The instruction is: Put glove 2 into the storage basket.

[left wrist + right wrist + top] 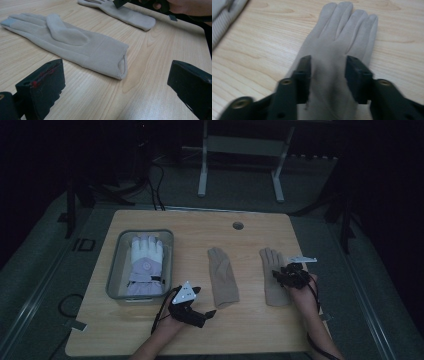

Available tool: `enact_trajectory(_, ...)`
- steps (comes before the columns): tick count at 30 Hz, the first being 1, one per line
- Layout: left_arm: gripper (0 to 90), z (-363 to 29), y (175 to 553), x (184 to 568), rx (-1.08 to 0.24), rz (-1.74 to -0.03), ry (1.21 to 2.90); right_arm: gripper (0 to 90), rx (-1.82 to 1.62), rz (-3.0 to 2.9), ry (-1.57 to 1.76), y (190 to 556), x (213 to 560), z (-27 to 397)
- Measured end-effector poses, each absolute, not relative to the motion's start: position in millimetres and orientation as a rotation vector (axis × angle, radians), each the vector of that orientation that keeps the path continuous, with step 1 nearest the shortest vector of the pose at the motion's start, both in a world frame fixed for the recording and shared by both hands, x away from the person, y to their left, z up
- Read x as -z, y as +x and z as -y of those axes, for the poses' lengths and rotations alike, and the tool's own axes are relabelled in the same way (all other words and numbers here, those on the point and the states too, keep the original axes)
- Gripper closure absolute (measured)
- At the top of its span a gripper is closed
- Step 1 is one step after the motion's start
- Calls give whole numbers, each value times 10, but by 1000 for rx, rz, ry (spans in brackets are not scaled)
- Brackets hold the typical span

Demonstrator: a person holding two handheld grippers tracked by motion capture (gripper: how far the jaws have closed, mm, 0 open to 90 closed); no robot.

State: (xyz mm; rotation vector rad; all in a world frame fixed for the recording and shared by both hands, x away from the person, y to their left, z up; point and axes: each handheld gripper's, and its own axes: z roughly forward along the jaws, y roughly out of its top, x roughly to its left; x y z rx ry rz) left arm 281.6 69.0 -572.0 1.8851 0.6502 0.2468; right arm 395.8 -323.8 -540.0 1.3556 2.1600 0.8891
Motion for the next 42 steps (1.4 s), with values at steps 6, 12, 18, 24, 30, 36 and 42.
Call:
enact_trajectory(6,14,-690,2820,5727,-255,-652,1885,456,-912,-2206,1293,3949,5479,3287)
enact_trajectory(12,14,-676,2826,5743,-254,-652,1891,639,-900,-2193,1256,3887,5576,3238)
enact_trajectory(18,14,-674,2819,5744,-252,-652,1887,808,-821,-2107,1308,3855,5564,3106)
enact_trajectory(24,14,-686,2829,5742,-257,-662,1879,818,-927,-2019,1393,3842,5296,3117)
enact_trajectory(30,14,-710,2830,5729,-270,-679,1871,817,-990,-2001,1357,3783,5008,2991)
enact_trajectory(36,14,-695,2814,5709,-304,-675,1880,817,-1036,-1970,1336,3789,4761,2809)
enact_trajectory(42,14,-692,2805,5705,-300,-664,1881,817,-1094,-1975,1293,3783,4597,2519)
